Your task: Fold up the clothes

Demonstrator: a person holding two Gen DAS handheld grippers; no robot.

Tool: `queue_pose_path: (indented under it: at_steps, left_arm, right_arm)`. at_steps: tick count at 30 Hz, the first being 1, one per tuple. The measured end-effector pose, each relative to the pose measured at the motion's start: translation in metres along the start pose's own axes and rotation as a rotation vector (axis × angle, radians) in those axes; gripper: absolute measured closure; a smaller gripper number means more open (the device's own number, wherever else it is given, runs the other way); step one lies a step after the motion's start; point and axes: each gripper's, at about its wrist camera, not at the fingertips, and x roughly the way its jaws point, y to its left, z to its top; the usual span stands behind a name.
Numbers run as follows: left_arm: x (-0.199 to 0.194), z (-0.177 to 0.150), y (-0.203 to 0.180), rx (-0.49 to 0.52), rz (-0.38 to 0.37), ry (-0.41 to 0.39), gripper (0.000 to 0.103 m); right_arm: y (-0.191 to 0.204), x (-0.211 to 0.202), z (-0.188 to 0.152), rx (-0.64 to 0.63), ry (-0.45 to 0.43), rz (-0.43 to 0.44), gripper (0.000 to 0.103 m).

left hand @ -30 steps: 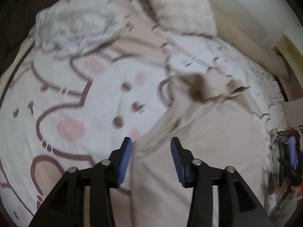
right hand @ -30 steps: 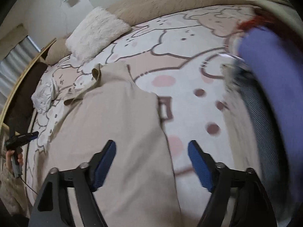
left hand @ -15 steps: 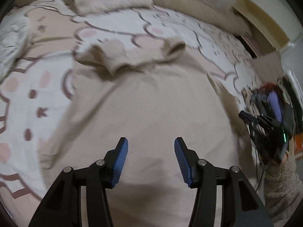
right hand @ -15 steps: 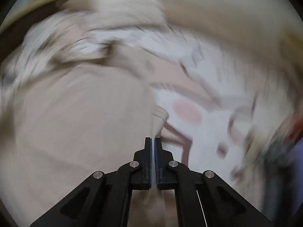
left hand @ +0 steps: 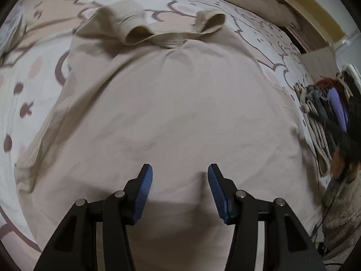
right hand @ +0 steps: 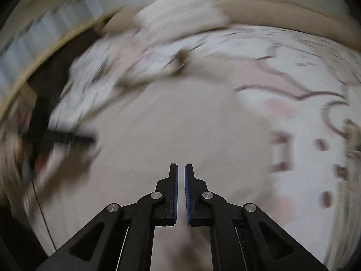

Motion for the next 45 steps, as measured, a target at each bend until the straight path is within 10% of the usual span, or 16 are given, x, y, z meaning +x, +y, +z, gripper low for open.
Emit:
queue_pose_path:
  at_steps: [7,20,28,33,34,37,41,45]
  left_arm:
    - [-0.019,0.013,0.024,-0.044,0.013,-0.057,0.052]
    - [0.003,0.130,0.057,-0.197,-0.073,-0.013,0.050]
    - [-0.040,0.210,0.099,-0.340,-0.041,-0.358,0.050]
    - [-0.057,0.197,0.115,-0.229,0.100,-0.343,0.038]
    - [-0.060,0.194,0.118,-0.207,0.128,-0.339,0.038]
    - [-0.061,0.180,0.128,-0.139,0.200,-0.305,0.038]
    - [-0.030,0.156,0.140,-0.098,0.238,-0.215,0.038]
    - [-0.005,0.150,0.152,-0.215,0.099,-0.195,0.038]
  right_arm:
    - [-0.090,0.018,0.040,0.290,0.037,-0.144,0.098]
    - [0.024,0.057,0.158,-0.017,0.148,-0.113,0.098]
    - [-0.010,0.137,0.190,0.075,0.184,-0.140,0.098]
    - [-0.026,0.168,0.194,0.020,0.183,-0.162,0.098]
    - [-0.029,0.172,0.194,0.025,0.180,-0.156,0.094]
    - [-0.044,0.177,0.191,0.104,0.169,-0.121,0.006]
    - [-0.059,0.184,0.185,0.196,0.165,-0.028,0.007]
    - [-0.061,0.201,0.181,0.242,0.190,-0.025,0.026]
